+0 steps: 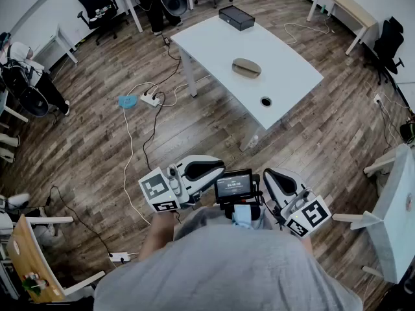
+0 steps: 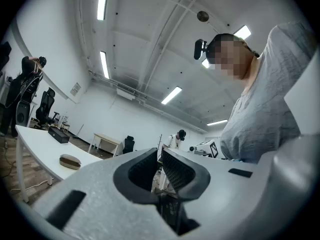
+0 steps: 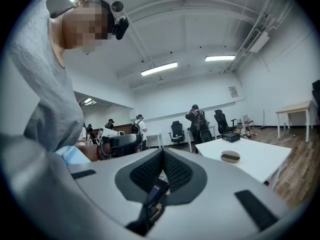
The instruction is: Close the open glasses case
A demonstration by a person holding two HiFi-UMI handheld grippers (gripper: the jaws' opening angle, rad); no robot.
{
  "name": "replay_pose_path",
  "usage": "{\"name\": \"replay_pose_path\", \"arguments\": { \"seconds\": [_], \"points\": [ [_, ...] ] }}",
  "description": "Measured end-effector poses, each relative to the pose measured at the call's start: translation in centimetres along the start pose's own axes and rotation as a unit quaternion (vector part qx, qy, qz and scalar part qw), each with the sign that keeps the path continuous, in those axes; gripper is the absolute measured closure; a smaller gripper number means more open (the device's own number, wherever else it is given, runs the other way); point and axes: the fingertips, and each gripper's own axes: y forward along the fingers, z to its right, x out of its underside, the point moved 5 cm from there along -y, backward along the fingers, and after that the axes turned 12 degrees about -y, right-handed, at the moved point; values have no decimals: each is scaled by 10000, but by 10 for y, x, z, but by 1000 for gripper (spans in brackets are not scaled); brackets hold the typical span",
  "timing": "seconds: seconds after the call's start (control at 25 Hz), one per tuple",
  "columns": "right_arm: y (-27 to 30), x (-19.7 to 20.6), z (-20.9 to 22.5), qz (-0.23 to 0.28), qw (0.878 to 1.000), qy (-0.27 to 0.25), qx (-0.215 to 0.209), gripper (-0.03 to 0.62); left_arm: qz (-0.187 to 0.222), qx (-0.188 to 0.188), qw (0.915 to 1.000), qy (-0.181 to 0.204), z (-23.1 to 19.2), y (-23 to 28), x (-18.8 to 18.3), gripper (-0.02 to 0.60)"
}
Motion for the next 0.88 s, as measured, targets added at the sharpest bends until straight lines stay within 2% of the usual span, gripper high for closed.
{"name": "replay_pose_path", "arguments": {
  "seconds": [0.24, 0.52, 0.88],
  "points": [
    [4, -1, 1, 32, 10000, 44, 17, 563, -43, 39, 10000, 9, -3, 0, 0, 555],
    [9, -9, -1, 430, 9988, 169, -142, 560, -136, 104, 9999, 8, -10, 0, -2, 555],
    [31, -6, -2, 363, 9990, 192, -167, 560, -180, -74, 9998, -63, -24, -18, -3, 555]
  ]
}}
